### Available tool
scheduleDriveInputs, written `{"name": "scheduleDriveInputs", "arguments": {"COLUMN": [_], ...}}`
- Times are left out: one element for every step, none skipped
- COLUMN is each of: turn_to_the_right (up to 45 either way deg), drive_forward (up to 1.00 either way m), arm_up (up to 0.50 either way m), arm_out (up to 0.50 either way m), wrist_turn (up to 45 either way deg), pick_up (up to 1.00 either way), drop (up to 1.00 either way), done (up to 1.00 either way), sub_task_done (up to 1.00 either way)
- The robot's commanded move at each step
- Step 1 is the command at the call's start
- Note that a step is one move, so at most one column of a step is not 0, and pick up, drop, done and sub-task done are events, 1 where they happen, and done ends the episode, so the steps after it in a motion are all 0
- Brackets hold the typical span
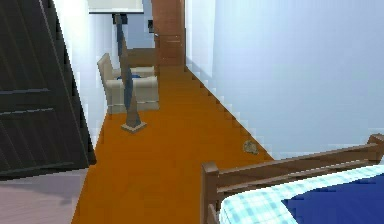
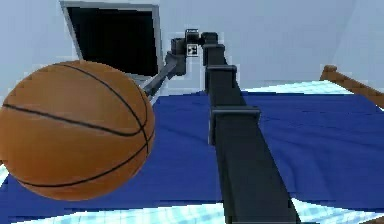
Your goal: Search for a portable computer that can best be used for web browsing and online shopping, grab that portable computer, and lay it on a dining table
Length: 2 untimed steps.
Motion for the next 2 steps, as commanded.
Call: {"name": "scheduleDriveInputs", "arguments": {"turn_to_the_right": [0.0, -39.0], "drive_forward": [0.0, 0.0], "arm_up": [0.0, 0.0], "arm_out": [-0.44, 0.0], "wrist_turn": [0.0, 0.0], "pick_up": [0.0, 0.0], "drop": [0.0, 0.0], "done": [0.0, 0.0], "sub_task_done": [0.0, 0.0]}}
